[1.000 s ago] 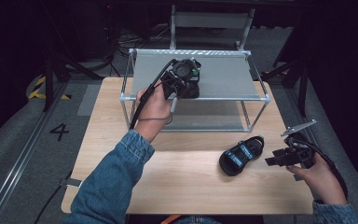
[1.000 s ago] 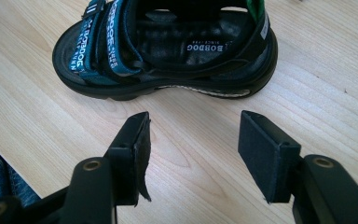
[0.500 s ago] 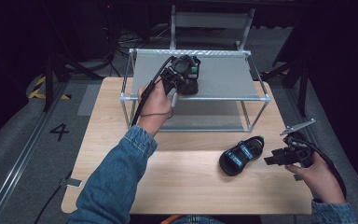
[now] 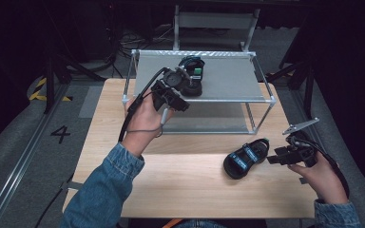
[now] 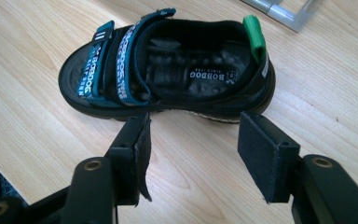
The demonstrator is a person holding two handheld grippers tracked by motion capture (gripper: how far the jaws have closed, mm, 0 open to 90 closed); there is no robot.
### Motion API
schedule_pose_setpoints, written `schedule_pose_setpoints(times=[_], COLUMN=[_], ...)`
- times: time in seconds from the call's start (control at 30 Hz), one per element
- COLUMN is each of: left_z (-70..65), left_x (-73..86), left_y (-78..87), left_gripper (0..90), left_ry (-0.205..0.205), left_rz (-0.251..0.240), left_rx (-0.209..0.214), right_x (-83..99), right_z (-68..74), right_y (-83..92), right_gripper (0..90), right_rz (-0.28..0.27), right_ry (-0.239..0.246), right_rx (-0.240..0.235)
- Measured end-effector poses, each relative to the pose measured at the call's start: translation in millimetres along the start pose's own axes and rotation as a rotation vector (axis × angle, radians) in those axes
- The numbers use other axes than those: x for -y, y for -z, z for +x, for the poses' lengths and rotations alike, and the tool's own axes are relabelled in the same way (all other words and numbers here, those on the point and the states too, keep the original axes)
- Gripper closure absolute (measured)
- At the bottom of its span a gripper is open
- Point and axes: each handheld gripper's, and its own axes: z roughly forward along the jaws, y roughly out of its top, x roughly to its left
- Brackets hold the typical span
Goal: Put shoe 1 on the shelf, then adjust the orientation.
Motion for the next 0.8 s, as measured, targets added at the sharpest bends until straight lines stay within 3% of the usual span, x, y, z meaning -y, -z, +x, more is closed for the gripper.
schedule_pose_setpoints(times=[0.17,0.33,0.47,0.73,0.8], left_z=[0.7,3.9,8.8,12.9,16.9], left_x=[27.2,52.4,77.2,105.7,110.8], left_y=[9.2,8.6,4.1,-12.5,-19.7], left_gripper=[47.9,46.2,45.8,45.0,45.0], left_ry=[-0.008,-0.004,0.025,0.08,0.095], left_rz=[0.059,0.119,0.142,0.159,0.191], left_rx=[-0.016,-0.004,0.009,0.035,0.053], right_x=[-6.5,-9.3,-12.9,-22.6,-25.6], right_z=[1.7,1.5,2.7,2.9,4.2], right_y=[0.8,5.5,7.8,8.6,6.0], right_gripper=[44.8,45.1,44.9,44.8,44.8], right_rz=[-0.015,-0.036,-0.045,-0.061,-0.059], right_ry=[0.023,0.025,0.031,0.035,0.041], right_rx=[0.004,0.02,0.04,0.071,0.076])
